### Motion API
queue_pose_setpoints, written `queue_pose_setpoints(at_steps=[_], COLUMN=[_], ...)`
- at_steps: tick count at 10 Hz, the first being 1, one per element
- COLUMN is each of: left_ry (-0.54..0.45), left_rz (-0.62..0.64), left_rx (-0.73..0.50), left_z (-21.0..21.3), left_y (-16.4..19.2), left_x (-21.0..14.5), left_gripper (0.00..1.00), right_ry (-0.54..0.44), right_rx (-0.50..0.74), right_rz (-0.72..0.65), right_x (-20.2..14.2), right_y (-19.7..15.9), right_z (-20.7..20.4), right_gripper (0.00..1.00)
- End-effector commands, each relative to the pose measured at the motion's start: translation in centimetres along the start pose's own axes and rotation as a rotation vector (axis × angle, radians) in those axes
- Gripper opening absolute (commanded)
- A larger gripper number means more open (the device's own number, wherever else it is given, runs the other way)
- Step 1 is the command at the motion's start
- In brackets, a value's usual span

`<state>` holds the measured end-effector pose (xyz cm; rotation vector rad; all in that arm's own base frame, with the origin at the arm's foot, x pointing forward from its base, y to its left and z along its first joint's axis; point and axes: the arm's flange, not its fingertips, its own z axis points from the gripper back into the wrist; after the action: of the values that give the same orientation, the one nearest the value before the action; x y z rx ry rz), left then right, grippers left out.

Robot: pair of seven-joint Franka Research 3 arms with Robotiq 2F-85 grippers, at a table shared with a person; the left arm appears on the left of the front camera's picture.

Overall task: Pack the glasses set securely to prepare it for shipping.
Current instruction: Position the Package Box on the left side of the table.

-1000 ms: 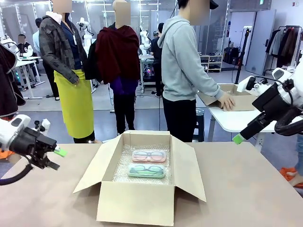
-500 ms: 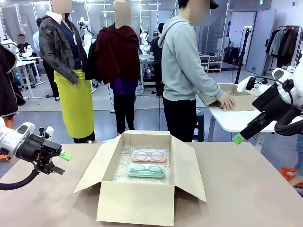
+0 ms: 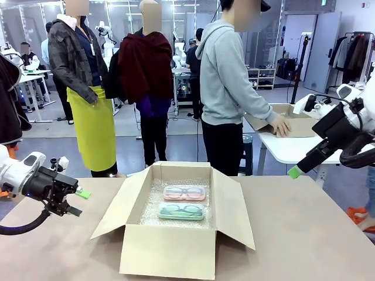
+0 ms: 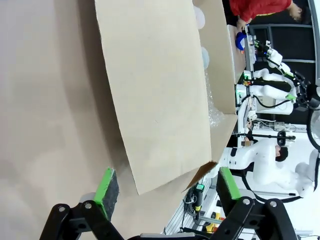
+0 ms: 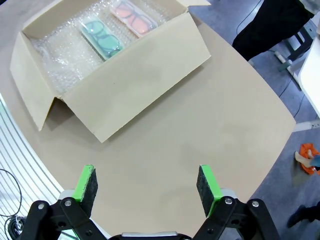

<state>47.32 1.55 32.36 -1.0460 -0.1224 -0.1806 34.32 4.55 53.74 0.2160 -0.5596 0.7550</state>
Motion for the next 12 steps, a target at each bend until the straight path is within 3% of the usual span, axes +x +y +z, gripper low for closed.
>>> queue_pose_setpoints(at_steps=[1,3,7,12], left_ry=[-0.045,-0.086,-0.037,0.007], left_rz=[0.015,0.057,0.053,0.059], left_rx=[-0.073,-0.095,-0.201,-0.343], left_z=[-0.4,-1.3,-4.3,-6.4], left_y=[1.7,3.6,5.6,6.4], left_x=[2.3,3.4,5.3,5.2], left_gripper=[1.0,1.0,1.0,1.0], right_ry=[0.005,0.005,0.005,0.005], right_rx=[0.0,0.0,0.0,0.0], right_rz=[0.002,0.002,0.002,0.002], right_x=[-0.1,-0.1,-0.1,-0.1], right_y=[0.2,0.2,0.2,0.2], right_z=[0.0,0.0,0.0,0.0], right_gripper=[1.0,1.0,1.0,1.0])
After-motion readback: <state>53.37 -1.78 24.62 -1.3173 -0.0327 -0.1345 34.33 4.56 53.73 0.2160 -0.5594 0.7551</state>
